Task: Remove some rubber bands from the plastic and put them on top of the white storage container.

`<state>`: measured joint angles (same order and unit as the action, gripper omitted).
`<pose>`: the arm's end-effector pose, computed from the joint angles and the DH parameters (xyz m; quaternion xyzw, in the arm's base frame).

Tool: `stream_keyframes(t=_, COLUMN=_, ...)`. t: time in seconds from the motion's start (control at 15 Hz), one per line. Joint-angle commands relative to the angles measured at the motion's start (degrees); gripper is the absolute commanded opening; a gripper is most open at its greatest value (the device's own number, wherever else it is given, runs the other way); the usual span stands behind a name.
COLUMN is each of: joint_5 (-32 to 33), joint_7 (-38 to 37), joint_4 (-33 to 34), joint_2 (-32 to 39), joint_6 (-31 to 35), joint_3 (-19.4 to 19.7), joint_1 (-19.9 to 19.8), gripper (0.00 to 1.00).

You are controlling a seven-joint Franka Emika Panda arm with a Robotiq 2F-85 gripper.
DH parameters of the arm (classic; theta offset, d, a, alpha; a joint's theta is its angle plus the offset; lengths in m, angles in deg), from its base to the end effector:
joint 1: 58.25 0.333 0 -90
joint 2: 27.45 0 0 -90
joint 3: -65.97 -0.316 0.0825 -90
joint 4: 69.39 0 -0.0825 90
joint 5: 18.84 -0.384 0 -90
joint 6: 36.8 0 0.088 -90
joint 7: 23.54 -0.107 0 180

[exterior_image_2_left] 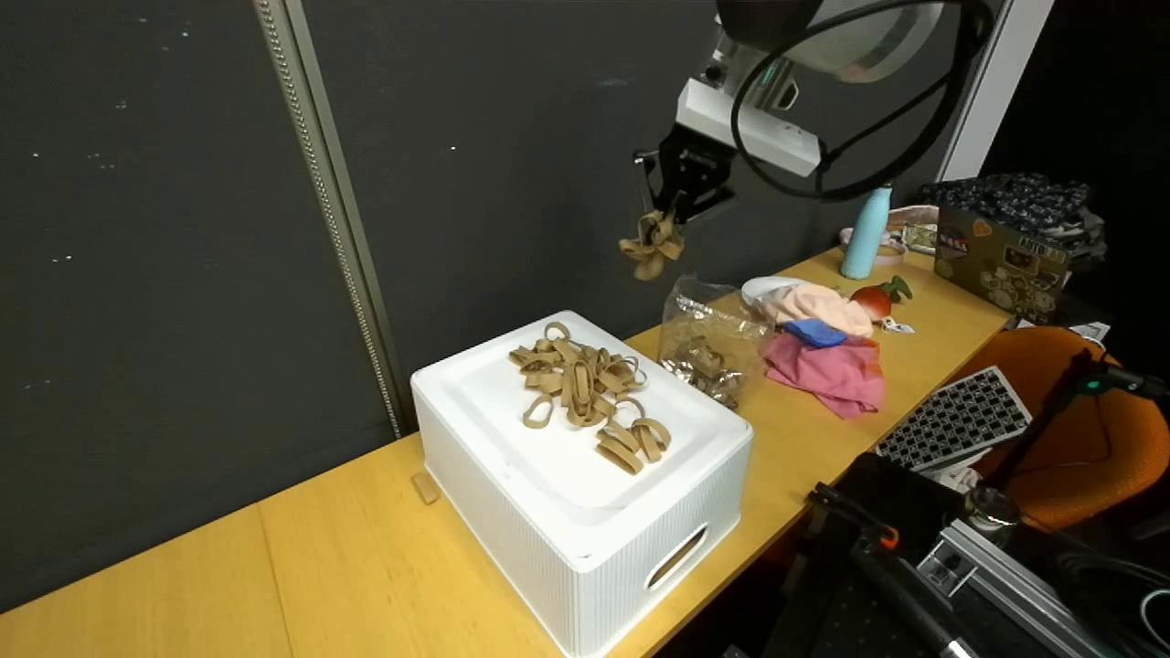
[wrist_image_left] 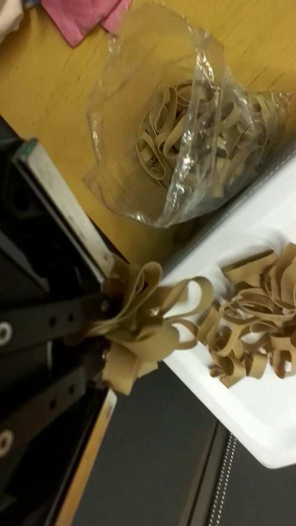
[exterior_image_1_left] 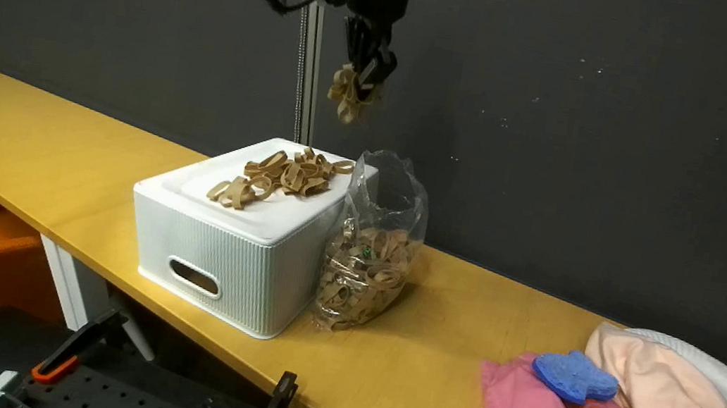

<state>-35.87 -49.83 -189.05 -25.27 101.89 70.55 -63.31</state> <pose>0.5716 -0.0954 0.4365 -0.9013 0.3926 -0.1274 0.1313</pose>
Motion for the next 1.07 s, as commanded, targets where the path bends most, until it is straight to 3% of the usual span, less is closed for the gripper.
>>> stream_keyframes(t=0.0, joint_5=1.15, joint_7=-1.69, joint_4=4.44, joint_2=3.04, joint_6=-1.78, joint_3=-1.75, joint_1=2.3, gripper=0.02)
stream_keyframes(t=1.0, joint_5=0.32, joint_7=0.0, joint_4=9.93, joint_2=15.8, joint_6=-1.51, joint_3=-5.12, joint_1=8.12, gripper=0.02)
